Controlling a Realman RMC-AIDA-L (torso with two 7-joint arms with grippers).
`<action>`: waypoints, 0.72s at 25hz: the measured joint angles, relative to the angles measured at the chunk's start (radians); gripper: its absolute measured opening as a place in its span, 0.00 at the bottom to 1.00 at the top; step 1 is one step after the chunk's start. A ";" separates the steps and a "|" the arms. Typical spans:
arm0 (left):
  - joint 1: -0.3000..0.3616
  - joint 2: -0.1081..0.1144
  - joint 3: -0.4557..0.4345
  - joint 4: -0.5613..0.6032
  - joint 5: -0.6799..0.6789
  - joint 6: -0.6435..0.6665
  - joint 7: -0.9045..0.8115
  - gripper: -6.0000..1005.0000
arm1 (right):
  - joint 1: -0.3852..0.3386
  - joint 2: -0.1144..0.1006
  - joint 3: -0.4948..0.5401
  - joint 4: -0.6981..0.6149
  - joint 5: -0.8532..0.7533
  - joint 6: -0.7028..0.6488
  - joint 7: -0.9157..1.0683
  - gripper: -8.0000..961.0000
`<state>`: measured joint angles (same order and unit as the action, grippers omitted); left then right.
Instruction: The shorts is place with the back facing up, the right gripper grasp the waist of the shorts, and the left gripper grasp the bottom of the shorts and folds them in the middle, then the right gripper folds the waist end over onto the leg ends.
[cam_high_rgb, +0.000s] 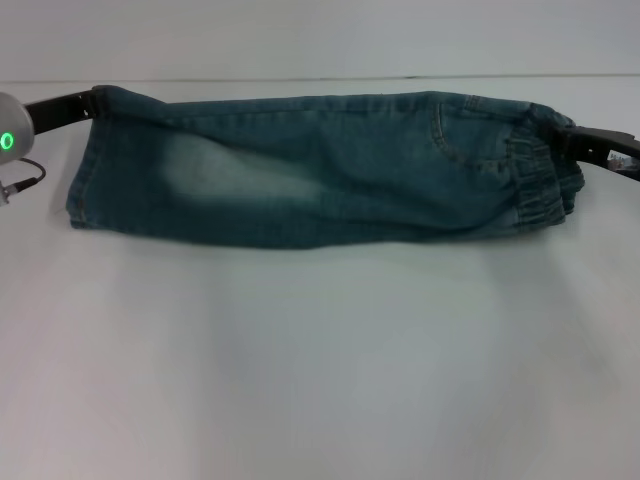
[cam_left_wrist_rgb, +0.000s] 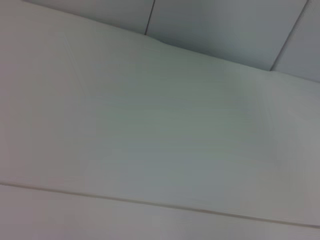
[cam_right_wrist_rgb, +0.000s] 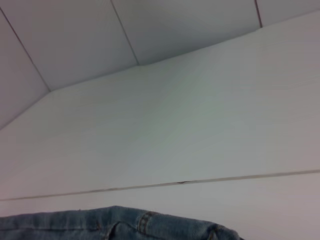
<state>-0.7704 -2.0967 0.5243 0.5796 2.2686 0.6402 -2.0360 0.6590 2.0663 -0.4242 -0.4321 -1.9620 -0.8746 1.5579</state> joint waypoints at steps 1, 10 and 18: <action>-0.001 -0.003 0.006 -0.003 0.000 -0.014 0.000 0.06 | 0.006 0.001 -0.001 0.003 0.001 0.011 -0.007 0.08; 0.005 -0.006 0.013 -0.015 -0.035 -0.050 0.002 0.07 | 0.025 0.006 -0.002 0.005 0.004 0.063 -0.021 0.08; 0.007 -0.016 0.016 -0.015 -0.061 -0.051 0.014 0.11 | 0.020 0.004 -0.005 0.006 0.027 0.047 -0.020 0.08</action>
<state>-0.7632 -2.1125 0.5405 0.5647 2.2075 0.5890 -2.0217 0.6791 2.0706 -0.4291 -0.4262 -1.9350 -0.8277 1.5381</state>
